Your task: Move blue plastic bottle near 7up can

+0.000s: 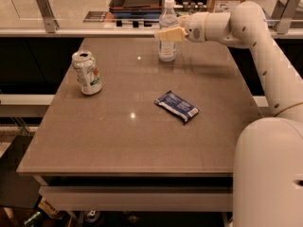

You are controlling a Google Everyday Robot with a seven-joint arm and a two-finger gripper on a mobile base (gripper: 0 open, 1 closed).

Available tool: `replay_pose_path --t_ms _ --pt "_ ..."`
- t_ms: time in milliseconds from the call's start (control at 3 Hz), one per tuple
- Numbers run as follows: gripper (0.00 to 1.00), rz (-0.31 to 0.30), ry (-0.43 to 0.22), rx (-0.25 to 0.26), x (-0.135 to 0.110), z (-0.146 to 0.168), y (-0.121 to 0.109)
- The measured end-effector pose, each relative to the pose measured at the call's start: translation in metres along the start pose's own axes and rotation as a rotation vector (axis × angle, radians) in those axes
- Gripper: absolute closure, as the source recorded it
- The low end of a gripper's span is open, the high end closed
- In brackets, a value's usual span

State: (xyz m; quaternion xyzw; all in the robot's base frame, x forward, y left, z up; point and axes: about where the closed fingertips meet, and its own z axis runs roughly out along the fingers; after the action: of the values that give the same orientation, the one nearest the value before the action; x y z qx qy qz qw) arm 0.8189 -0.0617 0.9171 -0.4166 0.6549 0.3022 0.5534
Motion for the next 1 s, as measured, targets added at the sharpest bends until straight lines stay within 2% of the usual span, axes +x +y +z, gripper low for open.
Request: replay_pose_path --t_ms 333,667,1000 --pt "0.63 0.001 -0.025 -0.022 -0.004 0.002 0.000" --pt "0.87 -0.009 -0.069 -0.105 -0.023 -0.007 0.017" --pt "1.00 -0.023 -0.110 -0.233 -0.047 -0.024 0.057"
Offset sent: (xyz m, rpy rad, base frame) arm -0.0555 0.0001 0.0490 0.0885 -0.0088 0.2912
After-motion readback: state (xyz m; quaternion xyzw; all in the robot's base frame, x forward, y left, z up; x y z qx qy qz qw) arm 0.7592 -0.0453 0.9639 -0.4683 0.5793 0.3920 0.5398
